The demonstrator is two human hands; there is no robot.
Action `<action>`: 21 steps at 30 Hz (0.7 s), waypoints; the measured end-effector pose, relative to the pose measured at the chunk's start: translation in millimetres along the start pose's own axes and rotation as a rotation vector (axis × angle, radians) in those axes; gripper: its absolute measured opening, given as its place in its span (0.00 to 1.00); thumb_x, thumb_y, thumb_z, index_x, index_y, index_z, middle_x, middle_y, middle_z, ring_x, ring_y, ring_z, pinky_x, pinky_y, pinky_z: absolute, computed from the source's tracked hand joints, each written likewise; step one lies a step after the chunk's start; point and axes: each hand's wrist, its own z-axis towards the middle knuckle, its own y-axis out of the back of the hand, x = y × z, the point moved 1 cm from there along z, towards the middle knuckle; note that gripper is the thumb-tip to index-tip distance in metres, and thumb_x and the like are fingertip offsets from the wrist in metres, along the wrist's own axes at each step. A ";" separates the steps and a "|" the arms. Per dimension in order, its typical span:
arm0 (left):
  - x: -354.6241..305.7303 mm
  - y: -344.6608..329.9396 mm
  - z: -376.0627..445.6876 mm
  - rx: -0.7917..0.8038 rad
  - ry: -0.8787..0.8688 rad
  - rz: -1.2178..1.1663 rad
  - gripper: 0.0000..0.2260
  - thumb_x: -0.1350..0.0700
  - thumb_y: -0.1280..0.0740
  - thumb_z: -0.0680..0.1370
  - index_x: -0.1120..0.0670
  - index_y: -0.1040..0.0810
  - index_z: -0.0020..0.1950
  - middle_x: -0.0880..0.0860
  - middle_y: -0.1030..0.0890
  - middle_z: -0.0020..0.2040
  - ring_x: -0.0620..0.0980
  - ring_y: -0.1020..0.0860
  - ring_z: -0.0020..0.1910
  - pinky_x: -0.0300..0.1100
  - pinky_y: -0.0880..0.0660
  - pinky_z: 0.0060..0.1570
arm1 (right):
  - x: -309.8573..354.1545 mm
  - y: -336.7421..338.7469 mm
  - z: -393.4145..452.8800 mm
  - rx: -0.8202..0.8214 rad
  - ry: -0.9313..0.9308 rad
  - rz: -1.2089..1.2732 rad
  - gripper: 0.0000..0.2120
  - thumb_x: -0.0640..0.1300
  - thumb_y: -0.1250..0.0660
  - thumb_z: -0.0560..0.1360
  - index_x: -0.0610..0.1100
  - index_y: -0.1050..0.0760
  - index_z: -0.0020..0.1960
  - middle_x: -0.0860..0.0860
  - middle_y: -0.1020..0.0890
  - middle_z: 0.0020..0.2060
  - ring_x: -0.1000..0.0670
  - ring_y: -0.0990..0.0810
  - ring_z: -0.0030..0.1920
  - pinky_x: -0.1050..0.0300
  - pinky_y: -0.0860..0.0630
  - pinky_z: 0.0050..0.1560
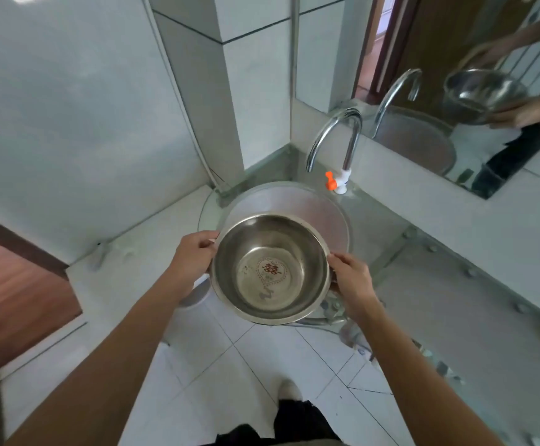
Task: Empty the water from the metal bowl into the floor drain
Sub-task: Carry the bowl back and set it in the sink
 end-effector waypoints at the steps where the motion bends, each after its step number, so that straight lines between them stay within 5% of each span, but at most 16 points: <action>1: -1.8 -2.8 21.0 0.016 0.005 0.022 0.15 0.69 0.38 0.80 0.59 0.17 0.62 0.59 0.14 0.46 0.55 0.18 0.39 0.48 0.19 0.40 | 3.8 -2.9 12.3 -0.024 -0.011 -0.006 0.07 0.41 0.33 0.79 0.45 0.16 0.47 0.44 0.17 0.36 0.48 0.19 0.34 0.55 0.19 0.35; 6: -10.0 -20.7 113.7 0.132 -0.003 0.131 0.18 0.68 0.39 0.81 0.59 0.22 0.70 0.62 0.17 0.60 0.62 0.18 0.55 0.59 0.19 0.57 | 13.6 -16.1 57.3 -0.140 -0.046 -0.028 0.11 0.40 0.33 0.76 0.50 0.14 0.44 0.47 0.13 0.36 0.49 0.16 0.34 0.52 0.16 0.40; 9: -14.2 -34.7 162.7 0.199 -0.030 0.192 0.18 0.69 0.39 0.80 0.57 0.20 0.67 0.61 0.15 0.56 0.62 0.16 0.51 0.60 0.18 0.54 | 10.9 -25.2 82.1 -0.182 -0.060 -0.058 0.17 0.37 0.35 0.74 0.54 0.13 0.38 0.48 0.15 0.31 0.51 0.18 0.30 0.56 0.17 0.36; 13: -14.9 -51.8 231.3 0.359 -0.064 0.252 0.20 0.72 0.39 0.79 0.57 0.20 0.65 0.62 0.15 0.52 0.58 0.17 0.43 0.51 0.17 0.43 | 0.9 -39.4 117.1 -0.324 -0.129 -0.099 0.11 0.38 0.34 0.72 0.45 0.13 0.40 0.40 0.16 0.33 0.46 0.18 0.34 0.48 0.16 0.45; 18: -13.3 -72.7 304.1 0.502 -0.085 0.320 0.20 0.70 0.37 0.79 0.56 0.21 0.69 0.60 0.15 0.51 0.52 0.18 0.39 0.41 0.19 0.34 | -15.8 -65.1 147.0 -0.476 -0.205 -0.129 0.09 0.44 0.34 0.69 0.43 0.15 0.40 0.47 0.19 0.29 0.48 0.21 0.31 0.49 0.20 0.41; 21: -6.9 -85.4 328.6 0.557 -0.127 0.374 0.21 0.71 0.35 0.78 0.57 0.21 0.68 0.58 0.15 0.50 0.57 0.17 0.45 0.52 0.17 0.44 | -25.9 -76.8 156.3 -0.554 -0.240 -0.159 0.10 0.43 0.34 0.71 0.47 0.14 0.44 0.51 0.16 0.30 0.50 0.21 0.31 0.51 0.19 0.43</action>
